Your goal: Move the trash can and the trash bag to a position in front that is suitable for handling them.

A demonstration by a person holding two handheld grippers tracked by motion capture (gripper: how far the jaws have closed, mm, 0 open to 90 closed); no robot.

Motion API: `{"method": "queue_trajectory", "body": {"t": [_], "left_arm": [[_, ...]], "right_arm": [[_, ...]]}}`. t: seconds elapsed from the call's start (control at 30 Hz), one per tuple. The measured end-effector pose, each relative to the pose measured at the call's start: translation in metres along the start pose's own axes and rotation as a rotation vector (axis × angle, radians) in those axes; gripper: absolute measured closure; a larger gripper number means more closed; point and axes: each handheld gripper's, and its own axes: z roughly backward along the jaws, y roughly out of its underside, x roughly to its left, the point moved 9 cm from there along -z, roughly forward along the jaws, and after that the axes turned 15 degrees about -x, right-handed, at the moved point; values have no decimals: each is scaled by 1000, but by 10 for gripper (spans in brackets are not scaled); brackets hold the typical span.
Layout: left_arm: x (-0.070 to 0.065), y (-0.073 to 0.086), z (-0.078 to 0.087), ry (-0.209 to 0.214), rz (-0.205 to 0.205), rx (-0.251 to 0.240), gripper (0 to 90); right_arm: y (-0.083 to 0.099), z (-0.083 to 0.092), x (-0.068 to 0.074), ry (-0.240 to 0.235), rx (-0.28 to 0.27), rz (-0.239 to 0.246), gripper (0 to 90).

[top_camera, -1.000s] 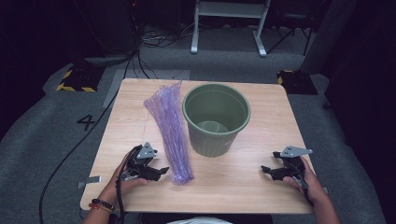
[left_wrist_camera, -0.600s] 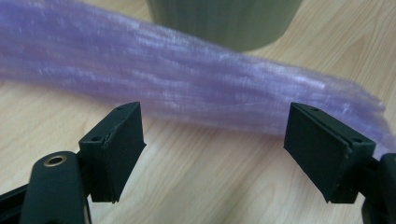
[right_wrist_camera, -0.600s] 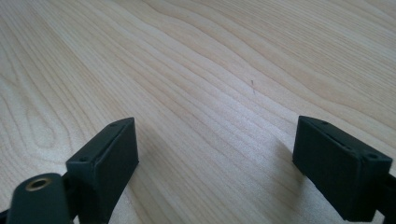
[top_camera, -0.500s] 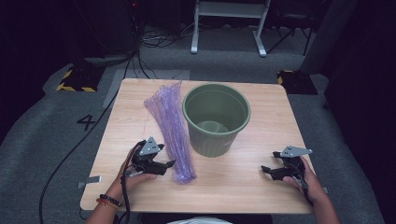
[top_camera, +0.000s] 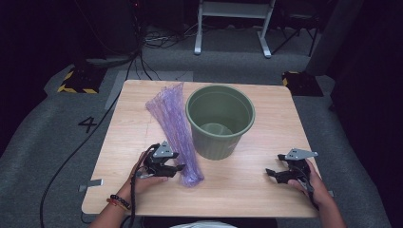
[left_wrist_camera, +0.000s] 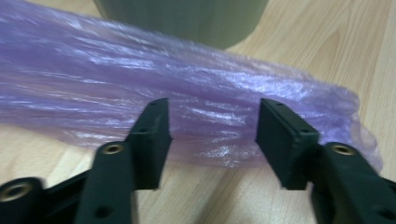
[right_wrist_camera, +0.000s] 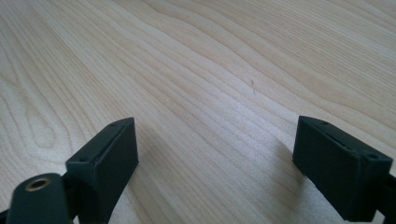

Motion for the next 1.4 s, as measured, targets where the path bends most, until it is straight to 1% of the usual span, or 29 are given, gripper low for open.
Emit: {"method": "queue_trajectory", "body": {"t": [0.03, 0.07, 0.13, 0.17, 0.2, 0.27, 0.4, 0.53, 0.57, 0.63, 0.7, 0.8, 0.87, 0.9, 0.93, 0.97, 1.03, 1.07, 1.1, 1.2, 1.23, 1.3, 1.37, 1.4], "left_arm": [[0, 2, -2, 11, 4, 9, 501], [-1, 4, -3, 19, 3, 18, 521], [-2, 7, -6, 27, -5, 41, 546], [-3, 8, -6, 30, -11, 43, 565], [-4, 9, -7, 33, -19, 41, 565], [-7, 12, -8, 42, -39, 56, 585], [-9, 12, -8, 50, -39, 56, 591], [-12, 13, -8, 41, -45, 50, 587], [-14, 13, -8, 45, -52, 42, 575], [-15, 13, -8, 48, -56, 42, 561], [-17, 13, -8, 56, -52, 39, 558], [-20, 14, -9, 60, -56, 37, 540], [-23, 14, -8, 73, -58, 41, 539], [-24, 14, -8, 73, -65, 47, 524], [-24, 14, -8, 68, -71, 53, 494], [-24, 14, -8, 66, -74, 57, 444], [-23, 10, -5, 56, -66, 27, 363], [-22, 7, -4, 49, -58, 9, 275], [-20, 4, -1, 37, -49, -9, 275], [-12, -8, 10, -4, -16, -69, 184], [-9, -10, 12, -16, -17, -79, 165], [-2, -14, 17, -53, -20, -89, 161], [8, -17, 21, -92, -15, -88, 156], [12, -18, 21, -105, -7, -94, 156]], "right_arm": [[0, 0, 0, 0, 0, 0, 137], [0, 0, 0, 0, 0, 0, 137], [0, 0, 0, 0, 0, 0, 137], [0, 0, 0, 0, 0, 0, 137], [0, 0, 0, 0, 0, 0, 137], [0, 0, 0, 0, 0, 0, 137], [0, 0, 0, 0, 0, 0, 137], [0, 0, 0, 0, 0, 0, 137], [0, 0, 0, 0, 0, 0, 137], [0, 0, 0, 0, 0, 0, 137], [0, 0, 0, 0, 0, 1, 137], [0, 0, 0, 0, 0, 1, 137], [0, 0, 0, 0, 0, 0, 137], [0, 0, 0, 0, 0, 1, 137], [0, 0, 0, 0, 0, 1, 137], [0, 0, 0, 0, 0, 0, 137], [0, 0, 0, 0, 0, 0, 137], [0, 0, 0, 0, 0, 1, 137], [0, 0, 0, 0, 0, 1, 137], [0, 0, 0, 0, 0, 0, 137], [0, 0, 0, 0, 0, 1, 137], [0, 0, 0, 0, 0, 0, 137], [0, 0, 0, 0, 0, 0, 137], [0, 0, 0, 0, 0, 0, 137]]}}
